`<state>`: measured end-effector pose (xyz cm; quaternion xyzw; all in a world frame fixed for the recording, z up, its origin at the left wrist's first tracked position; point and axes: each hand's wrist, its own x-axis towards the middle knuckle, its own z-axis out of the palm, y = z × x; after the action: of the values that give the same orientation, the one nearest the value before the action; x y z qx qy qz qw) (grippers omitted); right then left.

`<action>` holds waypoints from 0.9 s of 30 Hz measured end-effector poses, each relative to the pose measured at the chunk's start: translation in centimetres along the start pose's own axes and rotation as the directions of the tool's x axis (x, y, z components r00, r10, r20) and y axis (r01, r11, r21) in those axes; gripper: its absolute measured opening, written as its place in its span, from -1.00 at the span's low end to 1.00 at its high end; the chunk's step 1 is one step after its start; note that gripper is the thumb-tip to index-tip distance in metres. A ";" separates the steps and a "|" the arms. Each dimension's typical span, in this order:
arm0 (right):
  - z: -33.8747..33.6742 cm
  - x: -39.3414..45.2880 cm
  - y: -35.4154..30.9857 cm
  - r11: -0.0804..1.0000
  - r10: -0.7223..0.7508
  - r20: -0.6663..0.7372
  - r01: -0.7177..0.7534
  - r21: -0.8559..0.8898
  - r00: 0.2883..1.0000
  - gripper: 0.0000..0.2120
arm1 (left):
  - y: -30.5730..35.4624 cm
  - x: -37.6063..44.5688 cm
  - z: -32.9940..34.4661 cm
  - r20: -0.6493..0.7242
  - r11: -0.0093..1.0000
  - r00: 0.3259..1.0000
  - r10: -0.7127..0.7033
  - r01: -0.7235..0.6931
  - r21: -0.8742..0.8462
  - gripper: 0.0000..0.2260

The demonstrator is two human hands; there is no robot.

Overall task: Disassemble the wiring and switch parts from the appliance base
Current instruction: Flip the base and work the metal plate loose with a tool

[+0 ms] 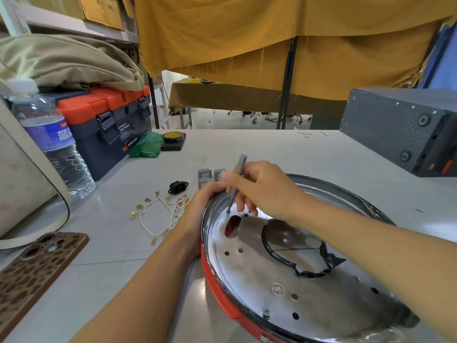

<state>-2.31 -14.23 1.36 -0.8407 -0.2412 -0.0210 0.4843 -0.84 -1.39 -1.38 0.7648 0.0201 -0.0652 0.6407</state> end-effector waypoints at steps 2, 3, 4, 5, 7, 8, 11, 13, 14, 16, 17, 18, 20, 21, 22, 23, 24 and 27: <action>0.1 0.1 0.0 0.991 -0.037 -0.057 0.030 -0.128 0.998 -0.73 | -0.3 -0.5 0.0 0.027 0.992 0.998 0.063 -0.059 -0.112 -0.65; 0.1 0.2 0.0 0.976 -0.065 -0.080 0.046 -0.213 0.995 -0.70 | -0.5 -0.7 0.1 0.024 0.985 0.997 0.068 -0.063 -0.161 -0.65; 0.1 0.3 0.0 0.953 -0.090 -0.095 0.058 -0.297 0.991 -0.66 | -1.1 -0.3 -0.3 0.032 0.984 0.997 0.069 -0.063 -0.166 -0.67; 0.1 0.4 0.0 0.929 -0.107 -0.104 0.062 -0.364 0.989 -0.63 | -1.5 -0.2 -0.9 0.079 0.988 0.994 0.080 -0.069 -0.141 -0.68; 0.1 0.5 -0.2 0.906 -0.121 -0.105 0.067 -0.418 0.987 -0.60 | -2.2 0.2 -1.3 0.064 0.985 0.995 0.075 -0.064 -0.160 -0.69; 0.1 0.5 -0.3 0.908 -0.119 -0.091 0.071 -0.413 0.989 -0.59 | -2.1 0.3 -1.2 0.059 0.989 0.992 0.108 -0.101 -0.109 -0.69; 0.1 0.4 -0.7 0.935 -0.081 -0.022 0.069 -0.349 0.996 -0.63 | -1.9 0.0 -0.5 0.045 0.973 0.993 0.110 -0.098 -0.209 -0.66; 0.0 0.3 -0.8 0.950 -0.050 0.029 0.057 -0.307 0.998 -0.68 | -2.1 0.0 -0.8 0.082 0.951 0.986 0.147 -0.118 -0.286 -0.62; 0.0 0.3 -0.9 0.958 -0.037 0.054 0.051 -0.283 0.998 -0.69 | -1.9 -0.2 -0.6 0.096 0.946 0.981 0.171 -0.137 -0.295 -0.59; 0.0 0.3 -1.0 0.969 -0.020 0.089 0.041 -0.245 0.996 -0.71 | -1.5 0.3 -0.4 0.087 0.972 0.986 0.143 -0.123 -0.202 -0.52; 0.0 0.3 -1.1 0.971 -0.014 0.103 0.039 -0.237 0.995 -0.72 | -1.6 0.2 -0.3 0.056 0.978 0.988 0.141 -0.130 -0.165 -0.51; -0.1 0.3 -1.1 0.973 -0.009 0.118 0.035 -0.229 0.993 -0.73 | -1.3 0.4 -0.2 0.044 0.973 0.984 0.175 -0.166 -0.160 -0.50; -0.2 0.3 -1.0 0.979 0.002 0.146 0.027 -0.200 0.989 -0.73 | -1.3 0.2 -0.1 0.028 0.961 0.984 0.176 -0.165 -0.222 -0.49; -0.4 0.3 -0.9 0.981 0.003 0.159 0.027 -0.191 0.987 -0.72 | -1.5 0.1 -0.2 0.023 0.966 0.989 0.144 -0.135 -0.219 -0.53; -0.4 0.3 -0.9 0.981 0.001 0.171 0.032 -0.191 0.985 -0.73 | -1.6 -0.5 -0.4 0.032 0.971 0.990 0.140 -0.131 -0.203 -0.58; -0.5 0.4 -0.9 0.980 -0.004 0.184 0.041 -0.197 0.983 -0.73 | -1.9 -0.7 -0.4 0.040 0.966 0.984 0.172 -0.161 -0.205 -0.58; -0.6 0.4 -0.9 0.978 -0.007 0.199 0.048 -0.201 0.980 -0.74 | -1.8 -1.1 -0.3 0.046 0.955 0.978 0.204 -0.189 -0.227 -0.54; -1.2 0.2 -1.1 0.981 -0.002 0.260 0.053 -0.188 0.966 -0.76 | -1.0 -1.1 -0.6 0.066 0.975 0.978 0.197 -0.189 -0.113 -0.55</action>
<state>-2.35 -14.64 2.96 -0.8759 -0.3108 0.0588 0.3644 -2.02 -0.56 -2.11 0.7249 -0.0755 -0.0307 0.6840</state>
